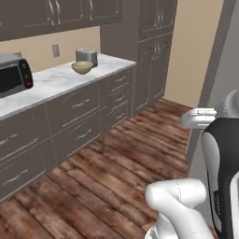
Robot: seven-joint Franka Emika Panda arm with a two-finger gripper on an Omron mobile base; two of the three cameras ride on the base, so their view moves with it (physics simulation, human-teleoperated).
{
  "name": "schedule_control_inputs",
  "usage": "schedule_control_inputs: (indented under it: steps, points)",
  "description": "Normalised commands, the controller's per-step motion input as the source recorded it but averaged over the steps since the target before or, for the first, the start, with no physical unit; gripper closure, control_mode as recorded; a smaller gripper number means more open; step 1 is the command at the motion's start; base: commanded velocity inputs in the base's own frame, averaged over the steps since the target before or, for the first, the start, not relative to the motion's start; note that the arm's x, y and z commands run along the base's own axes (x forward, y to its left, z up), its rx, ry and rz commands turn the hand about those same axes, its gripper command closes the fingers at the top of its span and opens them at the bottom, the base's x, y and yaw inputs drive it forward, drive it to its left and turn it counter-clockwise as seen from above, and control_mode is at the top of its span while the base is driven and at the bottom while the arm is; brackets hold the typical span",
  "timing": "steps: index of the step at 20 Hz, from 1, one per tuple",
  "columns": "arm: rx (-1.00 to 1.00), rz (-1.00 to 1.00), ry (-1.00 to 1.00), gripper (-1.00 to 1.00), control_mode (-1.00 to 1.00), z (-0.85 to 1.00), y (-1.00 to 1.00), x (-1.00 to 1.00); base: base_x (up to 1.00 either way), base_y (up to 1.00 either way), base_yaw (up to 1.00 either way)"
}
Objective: Take the broccoli, lime, and pear from the freezer and place them in the bowl on the counter.
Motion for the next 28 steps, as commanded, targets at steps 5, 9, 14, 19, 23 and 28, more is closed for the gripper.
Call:
schedule_control_inputs:
  steps: [5, 9, 14, 19, 23, 28]
  points:
    - [0.0, 0.0, 0.0, 1.0, 1.0, 0.0, 0.0, 0.0, 0.96, 0.28, 0.57]
    - [0.0, 0.0, 0.0, 1.0, 1.0, 0.0, 0.0, 0.0, 1.0, 0.18, 0.47]
    - [0.0, 0.0, 0.0, 1.0, 1.0, 0.0, 0.0, 0.0, 1.0, 0.2, 0.43]
    - [0.0, 0.0, 0.0, 1.0, 1.0, 0.0, 0.0, 0.0, 1.0, 0.1, 0.42]
    - [0.0, 0.0, 0.0, 1.0, 1.0, 0.0, 0.0, 0.0, 1.0, -0.34, 0.29]
    - [0.0, 0.0, 0.0, 1.0, 1.0, 0.0, 0.0, 0.0, 0.98, -0.52, 0.28]
